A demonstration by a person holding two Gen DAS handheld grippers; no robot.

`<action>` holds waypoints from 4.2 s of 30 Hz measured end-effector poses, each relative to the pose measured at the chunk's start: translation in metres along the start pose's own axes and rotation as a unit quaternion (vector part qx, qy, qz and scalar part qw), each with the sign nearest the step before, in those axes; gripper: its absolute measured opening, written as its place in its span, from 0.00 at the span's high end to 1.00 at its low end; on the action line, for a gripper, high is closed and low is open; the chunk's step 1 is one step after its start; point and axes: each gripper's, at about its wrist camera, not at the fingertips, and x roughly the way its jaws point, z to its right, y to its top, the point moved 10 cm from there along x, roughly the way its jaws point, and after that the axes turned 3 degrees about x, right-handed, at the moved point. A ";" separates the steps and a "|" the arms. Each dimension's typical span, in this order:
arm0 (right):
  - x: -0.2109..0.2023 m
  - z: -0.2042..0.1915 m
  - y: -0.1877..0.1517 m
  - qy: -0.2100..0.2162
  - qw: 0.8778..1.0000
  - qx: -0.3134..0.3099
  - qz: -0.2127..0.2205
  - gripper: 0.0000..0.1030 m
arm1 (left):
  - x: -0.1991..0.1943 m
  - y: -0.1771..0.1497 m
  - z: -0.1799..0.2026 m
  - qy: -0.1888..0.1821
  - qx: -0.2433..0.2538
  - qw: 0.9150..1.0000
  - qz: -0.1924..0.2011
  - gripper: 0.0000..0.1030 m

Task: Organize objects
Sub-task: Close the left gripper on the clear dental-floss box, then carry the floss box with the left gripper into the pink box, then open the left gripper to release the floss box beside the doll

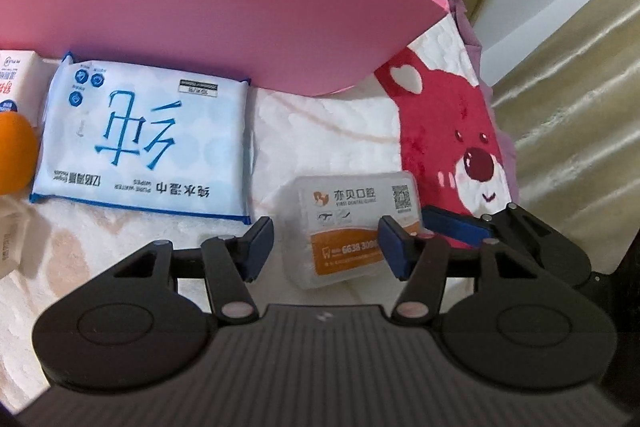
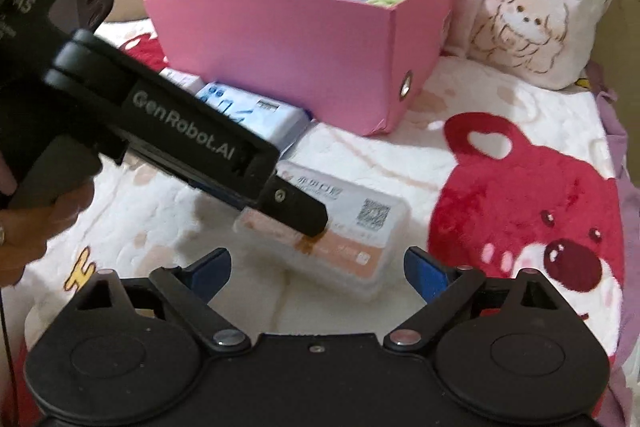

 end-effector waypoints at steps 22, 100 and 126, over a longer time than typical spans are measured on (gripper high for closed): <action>-0.007 -0.031 -0.004 0.003 0.999 0.025 -0.037 0.18 | -0.046 -0.016 0.015 0.037 0.097 0.994 0.011 0.55; 0.110 -0.006 0.190 -0.015 0.993 0.104 -0.059 0.60 | -0.037 0.179 -0.110 0.103 -0.002 0.995 -0.007 0.54; 0.065 -0.009 0.180 0.037 0.991 0.125 -0.031 0.75 | -0.047 0.165 -0.084 0.092 0.041 0.995 0.016 0.56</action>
